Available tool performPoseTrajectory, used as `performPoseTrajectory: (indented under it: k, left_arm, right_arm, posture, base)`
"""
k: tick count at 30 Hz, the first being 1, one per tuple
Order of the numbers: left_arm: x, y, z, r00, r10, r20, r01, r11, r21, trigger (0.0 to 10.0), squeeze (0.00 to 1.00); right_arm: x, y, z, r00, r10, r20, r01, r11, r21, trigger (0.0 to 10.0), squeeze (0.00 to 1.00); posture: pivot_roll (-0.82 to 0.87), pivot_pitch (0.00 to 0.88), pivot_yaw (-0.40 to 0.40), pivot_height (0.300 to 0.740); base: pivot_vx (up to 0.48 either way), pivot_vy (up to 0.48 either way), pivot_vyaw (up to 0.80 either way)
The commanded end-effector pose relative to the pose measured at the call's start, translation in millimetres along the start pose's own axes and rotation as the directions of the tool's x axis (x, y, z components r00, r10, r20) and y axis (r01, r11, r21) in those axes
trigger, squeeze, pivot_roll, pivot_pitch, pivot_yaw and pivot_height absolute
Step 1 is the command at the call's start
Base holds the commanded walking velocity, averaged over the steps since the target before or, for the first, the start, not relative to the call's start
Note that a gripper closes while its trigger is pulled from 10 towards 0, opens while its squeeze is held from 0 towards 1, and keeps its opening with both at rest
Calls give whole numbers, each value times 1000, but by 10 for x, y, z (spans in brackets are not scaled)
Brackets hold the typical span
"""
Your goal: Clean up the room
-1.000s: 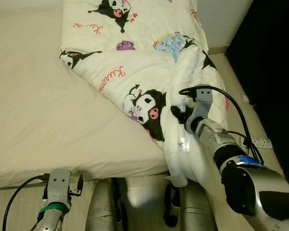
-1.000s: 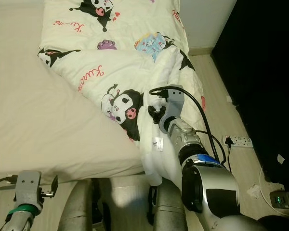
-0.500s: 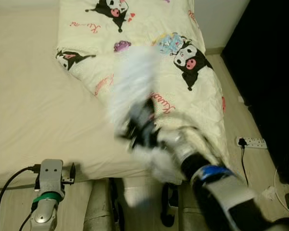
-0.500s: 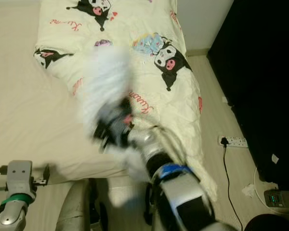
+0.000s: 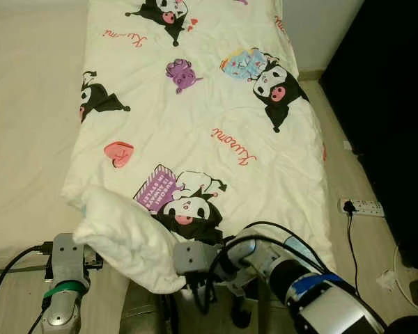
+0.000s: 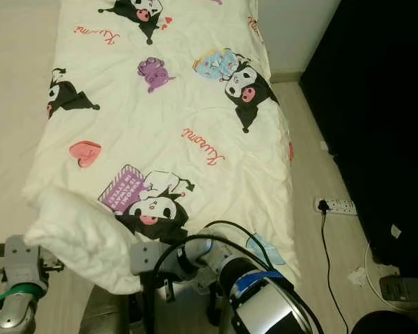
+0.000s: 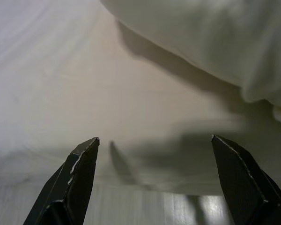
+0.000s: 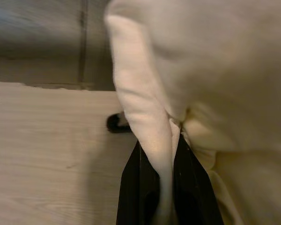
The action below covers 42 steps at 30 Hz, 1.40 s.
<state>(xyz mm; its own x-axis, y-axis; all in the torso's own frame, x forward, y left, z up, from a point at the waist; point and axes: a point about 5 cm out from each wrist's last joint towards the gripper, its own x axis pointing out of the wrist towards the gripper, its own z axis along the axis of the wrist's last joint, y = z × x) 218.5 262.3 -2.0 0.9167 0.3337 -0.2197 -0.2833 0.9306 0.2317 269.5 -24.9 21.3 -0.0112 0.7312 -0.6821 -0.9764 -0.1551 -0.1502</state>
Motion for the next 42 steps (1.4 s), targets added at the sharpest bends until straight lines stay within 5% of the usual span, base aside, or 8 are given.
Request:
performPoseTrajectory:
  k: [1,6,21,25,27,32,33,42]
  left_arm:
    - [-92,17,-160,997,8,-72,-7,1000,12,10000,0]
    - [-72,97,-150,997,45,-70,-39,996,84,10000,0]
    - [135,1583,1126,673,636,378,-728,661,183,10000,0]
    - [218,1449,1379,691,581,429,-672,736,84,10000,0]
    - [409,616,1426,898,170,407,-136,984,-111,10000,0]
    - [308,-142,1298,879,-251,406,344,922,-175,10000,0]
    - [217,-399,1026,866,-380,324,432,895,-106,10000,0]
    - [212,72,281,999,-32,39,25,986,164,10000,0]
  right_arm:
    - [6,38,-90,999,-33,-26,34,999,40,10000,0]
    - [-109,-89,-122,987,-160,22,154,974,163,10000,1000]
    - [-96,59,-27,937,-71,341,-68,923,379,10000,1000]
    - [-97,157,-79,930,-24,366,-129,912,389,10000,1000]
    - [-182,55,-93,894,-158,420,-81,863,499,10000,1000]
    - [-292,-100,-118,847,-326,420,3,793,610,10000,1000]
    - [-395,-216,-177,813,-447,373,87,727,681,10000,0]
    - [-664,-342,-348,740,-605,295,203,619,759,10000,0]
  posture:
    - [66,243,33,610]
    - [61,237,38,610]
    - [32,205,50,610]
    - [28,201,50,610]
    - [27,196,49,610]
    - [17,189,52,610]
    - [2,183,58,610]
    - [-13,172,61,610]
  base:
    - [0,0,0]
    - [0,0,0]
    - [0,0,0]
    - [0,0,0]
    - [0,0,0]
    - [0,0,0]
    - [0,0,0]
    - [0,0,0]
